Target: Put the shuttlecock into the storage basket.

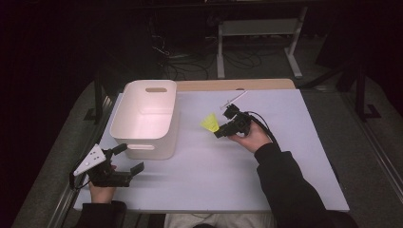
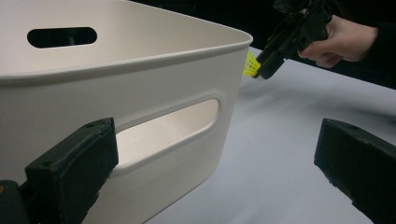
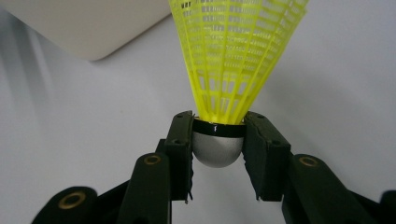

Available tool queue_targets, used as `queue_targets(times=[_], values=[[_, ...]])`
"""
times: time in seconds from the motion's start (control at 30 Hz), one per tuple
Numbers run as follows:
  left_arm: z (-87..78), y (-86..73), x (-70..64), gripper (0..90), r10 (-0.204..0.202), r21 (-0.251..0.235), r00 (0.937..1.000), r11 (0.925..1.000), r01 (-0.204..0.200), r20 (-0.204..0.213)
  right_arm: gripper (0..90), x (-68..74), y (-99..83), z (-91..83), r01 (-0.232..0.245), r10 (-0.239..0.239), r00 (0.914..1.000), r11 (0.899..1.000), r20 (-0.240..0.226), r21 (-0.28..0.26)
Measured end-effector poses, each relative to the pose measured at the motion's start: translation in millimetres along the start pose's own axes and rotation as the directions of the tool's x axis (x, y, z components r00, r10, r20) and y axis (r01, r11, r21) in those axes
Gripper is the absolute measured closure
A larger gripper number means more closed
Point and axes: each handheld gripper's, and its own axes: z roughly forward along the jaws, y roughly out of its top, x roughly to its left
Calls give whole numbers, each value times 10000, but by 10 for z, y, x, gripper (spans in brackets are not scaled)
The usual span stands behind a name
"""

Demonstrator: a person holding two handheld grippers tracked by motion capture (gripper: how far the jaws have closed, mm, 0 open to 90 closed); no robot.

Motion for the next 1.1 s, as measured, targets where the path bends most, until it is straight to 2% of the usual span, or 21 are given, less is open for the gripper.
queue_targets(times=[0.27, 0.57, 1.1], values=[[2, 0, -1, 0, -5, 9, 10000, 10000, 5, 9, 630, 107, 96, -135, 448, -447, 9990, 9988, 48, -212], [3, 0, -1, 0, -1, 28, 10000, 10000, 1, 15, 630, 167, 198, -253, 603, -599, 9981, 9973, 109, -414], [5, -1, -2, 0, -13, 40, 10000, 10000, 13, 12, 630, 275, 363, -337, 956, -949, 9953, 9942, 172, -502]])
